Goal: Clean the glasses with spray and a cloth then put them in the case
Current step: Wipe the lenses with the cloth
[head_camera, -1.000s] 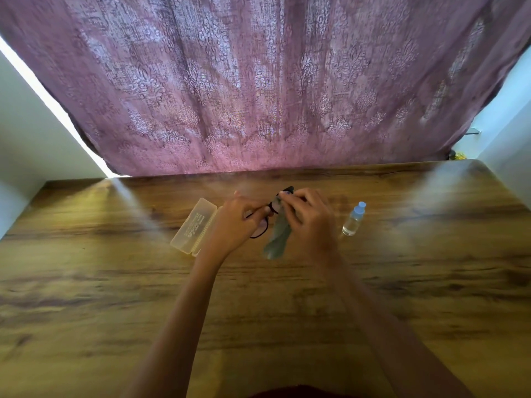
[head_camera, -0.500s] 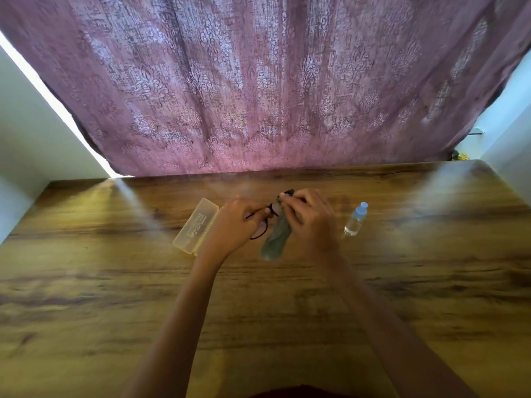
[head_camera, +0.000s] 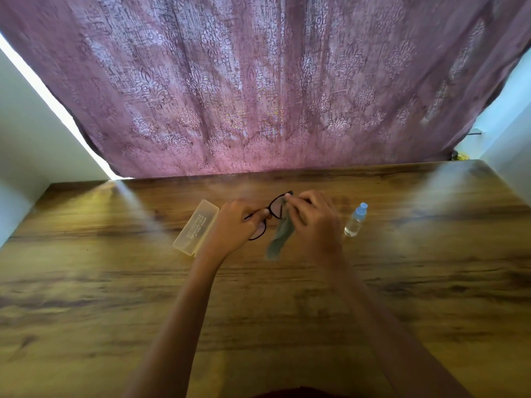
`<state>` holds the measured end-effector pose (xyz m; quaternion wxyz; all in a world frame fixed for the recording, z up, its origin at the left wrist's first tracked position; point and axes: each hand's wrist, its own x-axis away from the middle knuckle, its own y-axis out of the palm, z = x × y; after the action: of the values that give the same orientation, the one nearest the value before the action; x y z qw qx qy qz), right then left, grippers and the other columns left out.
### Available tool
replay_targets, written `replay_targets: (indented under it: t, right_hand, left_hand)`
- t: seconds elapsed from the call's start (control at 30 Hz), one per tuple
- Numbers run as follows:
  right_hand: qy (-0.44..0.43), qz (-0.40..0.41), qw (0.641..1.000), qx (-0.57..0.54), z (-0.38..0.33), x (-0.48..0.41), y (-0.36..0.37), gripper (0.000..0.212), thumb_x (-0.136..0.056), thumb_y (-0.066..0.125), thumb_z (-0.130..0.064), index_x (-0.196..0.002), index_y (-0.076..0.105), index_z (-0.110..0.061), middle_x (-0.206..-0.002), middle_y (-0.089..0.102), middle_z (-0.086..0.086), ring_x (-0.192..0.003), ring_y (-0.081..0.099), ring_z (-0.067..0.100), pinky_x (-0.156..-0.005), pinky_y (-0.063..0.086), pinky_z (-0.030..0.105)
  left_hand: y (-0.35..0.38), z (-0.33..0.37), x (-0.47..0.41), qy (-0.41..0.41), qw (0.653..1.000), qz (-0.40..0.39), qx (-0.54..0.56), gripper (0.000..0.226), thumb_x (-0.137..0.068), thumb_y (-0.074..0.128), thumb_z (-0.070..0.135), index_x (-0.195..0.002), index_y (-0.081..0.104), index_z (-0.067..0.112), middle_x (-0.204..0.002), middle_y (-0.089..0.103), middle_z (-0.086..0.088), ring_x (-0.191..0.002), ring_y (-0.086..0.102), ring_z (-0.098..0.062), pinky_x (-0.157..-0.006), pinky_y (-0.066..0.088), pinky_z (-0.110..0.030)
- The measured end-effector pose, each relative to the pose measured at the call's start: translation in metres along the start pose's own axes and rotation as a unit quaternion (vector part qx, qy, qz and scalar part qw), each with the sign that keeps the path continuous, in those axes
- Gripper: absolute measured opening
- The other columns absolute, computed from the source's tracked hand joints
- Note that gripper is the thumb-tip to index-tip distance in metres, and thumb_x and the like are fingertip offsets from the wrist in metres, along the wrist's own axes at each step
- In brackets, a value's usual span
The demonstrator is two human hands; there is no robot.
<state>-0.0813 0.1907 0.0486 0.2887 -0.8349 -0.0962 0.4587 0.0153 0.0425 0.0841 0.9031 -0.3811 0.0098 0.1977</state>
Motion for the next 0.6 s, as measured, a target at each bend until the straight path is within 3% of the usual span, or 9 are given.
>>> replay_targets:
  t: [0.17, 0.27, 0.43, 0.6]
  right_hand:
    - [-0.055, -0.012, 0.998, -0.009, -0.006, 0.005, 0.004, 0.014, -0.087, 0.067, -0.013, -0.098, 0.073, -0.005, -0.084, 0.062, 0.004, -0.077, 0.056, 0.018, -0.066, 0.046, 0.025]
    - [-0.073, -0.016, 0.997, -0.01, -0.009, 0.006, 0.005, 0.014, -0.087, 0.067, -0.013, -0.098, 0.073, -0.006, -0.084, 0.063, 0.004, -0.077, 0.056, 0.018, -0.065, 0.047, 0.026]
    - [-0.013, -0.006, 1.0, -0.012, -0.004, -0.001, 0.0, 0.018, -0.085, 0.068, -0.012, -0.1, 0.072, -0.004, -0.084, 0.063, 0.004, -0.079, 0.056, 0.017, -0.067, 0.047, 0.027]
    - [-0.083, -0.026, 0.996, -0.033, -0.015, 0.006, 0.003, 0.015, -0.088, 0.066, -0.012, -0.098, 0.072, -0.003, -0.086, 0.064, 0.005, -0.078, 0.057, 0.019, -0.067, 0.051, 0.031]
  left_hand:
    - [-0.001, 0.004, -0.001, -0.003, 1.0, -0.001, 0.008, 0.017, -0.091, 0.06, 0.019, -0.087, 0.076, 0.019, -0.083, 0.074, 0.003, -0.079, 0.064, -0.009, -0.079, 0.052, -0.041]
    - [-0.001, 0.003, 0.0, 0.0, 1.0, -0.015, 0.001, 0.018, -0.091, 0.058, 0.019, -0.089, 0.076, 0.018, -0.083, 0.074, 0.002, -0.081, 0.066, -0.014, -0.077, 0.052, -0.043]
    - [-0.002, 0.001, 0.002, 0.001, 1.0, -0.015, -0.018, 0.02, -0.092, 0.058, 0.02, -0.081, 0.073, 0.012, -0.075, 0.071, -0.005, -0.074, 0.061, -0.022, -0.074, 0.048, -0.046]
    - [-0.006, 0.012, 0.004, -0.007, 1.0, -0.027, -0.004, 0.022, -0.093, 0.056, 0.015, -0.083, 0.074, 0.008, -0.077, 0.072, -0.007, -0.074, 0.064, -0.021, -0.08, 0.045, -0.036]
